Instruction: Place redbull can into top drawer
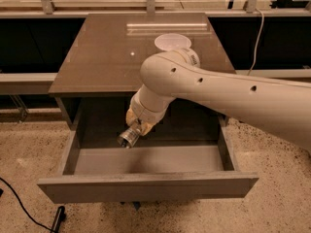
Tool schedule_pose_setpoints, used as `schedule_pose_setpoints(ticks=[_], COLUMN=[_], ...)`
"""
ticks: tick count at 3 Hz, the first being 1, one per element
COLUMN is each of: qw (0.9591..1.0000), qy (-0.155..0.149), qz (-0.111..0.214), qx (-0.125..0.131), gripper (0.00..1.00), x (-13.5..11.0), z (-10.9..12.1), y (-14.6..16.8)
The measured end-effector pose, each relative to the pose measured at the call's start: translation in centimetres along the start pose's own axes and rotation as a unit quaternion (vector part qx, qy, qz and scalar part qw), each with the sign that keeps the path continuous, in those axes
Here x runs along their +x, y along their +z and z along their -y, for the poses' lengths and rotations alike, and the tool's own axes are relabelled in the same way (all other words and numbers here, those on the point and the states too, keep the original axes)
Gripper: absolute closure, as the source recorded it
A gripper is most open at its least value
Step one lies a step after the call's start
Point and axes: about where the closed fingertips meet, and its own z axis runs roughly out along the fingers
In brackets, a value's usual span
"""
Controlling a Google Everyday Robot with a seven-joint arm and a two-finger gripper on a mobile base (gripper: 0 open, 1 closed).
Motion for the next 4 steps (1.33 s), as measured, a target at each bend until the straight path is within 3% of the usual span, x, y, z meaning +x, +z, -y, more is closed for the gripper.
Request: schedule_pose_setpoints(ticks=[1,2,3,4], qw=[0.9999,0.9984,0.9987,0.9987], qy=[0.013,0.037,0.034,0.034], qz=[-0.005,0.035,0.031,0.033], qx=[0.003,0.024,0.022,0.021], gripper=[1.00,0.74,0.51,0.20], x=[1.5,2.1,2.0,1.9], z=[0.3,-0.2,-0.1,-0.2], y=[1.5,4.1,4.0,4.1])
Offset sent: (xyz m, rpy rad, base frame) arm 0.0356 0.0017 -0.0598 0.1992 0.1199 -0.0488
